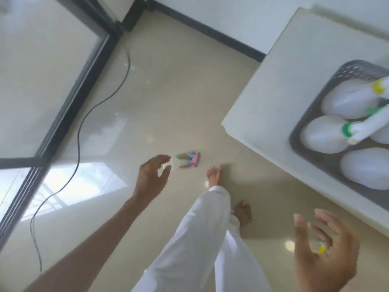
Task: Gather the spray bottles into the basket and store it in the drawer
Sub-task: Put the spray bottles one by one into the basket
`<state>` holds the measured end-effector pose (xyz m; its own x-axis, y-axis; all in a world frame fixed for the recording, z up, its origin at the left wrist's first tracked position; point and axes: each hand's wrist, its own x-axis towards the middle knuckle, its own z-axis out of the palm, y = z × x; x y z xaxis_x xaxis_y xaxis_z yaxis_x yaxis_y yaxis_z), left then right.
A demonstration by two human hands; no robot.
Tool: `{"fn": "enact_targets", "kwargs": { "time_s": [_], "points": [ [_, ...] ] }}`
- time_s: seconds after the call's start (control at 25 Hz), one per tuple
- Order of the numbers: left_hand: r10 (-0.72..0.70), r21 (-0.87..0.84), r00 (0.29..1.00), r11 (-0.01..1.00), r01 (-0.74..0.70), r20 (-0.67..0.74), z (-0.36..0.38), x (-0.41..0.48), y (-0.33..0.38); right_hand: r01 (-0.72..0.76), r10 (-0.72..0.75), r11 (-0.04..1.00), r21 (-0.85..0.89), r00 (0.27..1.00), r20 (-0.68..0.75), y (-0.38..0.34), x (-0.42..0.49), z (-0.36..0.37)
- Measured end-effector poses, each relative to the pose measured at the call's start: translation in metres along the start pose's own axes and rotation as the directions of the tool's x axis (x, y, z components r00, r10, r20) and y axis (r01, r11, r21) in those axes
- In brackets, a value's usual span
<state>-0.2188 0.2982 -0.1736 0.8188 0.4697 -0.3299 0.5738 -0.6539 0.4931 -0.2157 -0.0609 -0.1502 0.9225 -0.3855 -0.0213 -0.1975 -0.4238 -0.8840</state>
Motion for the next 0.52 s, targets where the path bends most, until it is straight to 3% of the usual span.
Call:
{"fn": "enact_targets", "kwargs": {
  "time_s": [0.2, 0.28, 0.44, 0.52],
  "points": [
    [-0.12, 0.4, 0.958, 0.916, 0.005, 0.262, 0.059, 0.035, -0.112, 0.035, -0.017, 0.998, -0.059, 0.96, 0.281, 0.037, -0.027, 0.067],
    [-0.161, 0.511, 0.92, 0.858, -0.049, 0.358, 0.097, 0.058, -0.153, -0.072, 0.133, 0.985, -0.154, 0.892, 0.432, 0.063, -0.025, 0.121],
    [-0.183, 0.659, 0.888, 0.735, -0.162, 0.423, 0.177, 0.102, -0.239, -0.306, 0.412, 0.911, -0.278, 0.718, 0.561, 0.124, -0.037, 0.263],
    [-0.217, 0.699, 0.864, 0.688, -0.195, 0.455, 0.212, 0.114, -0.275, -0.213, 0.426, 0.899, -0.383, 0.628, 0.651, 0.155, -0.055, 0.316]
  ]
}}
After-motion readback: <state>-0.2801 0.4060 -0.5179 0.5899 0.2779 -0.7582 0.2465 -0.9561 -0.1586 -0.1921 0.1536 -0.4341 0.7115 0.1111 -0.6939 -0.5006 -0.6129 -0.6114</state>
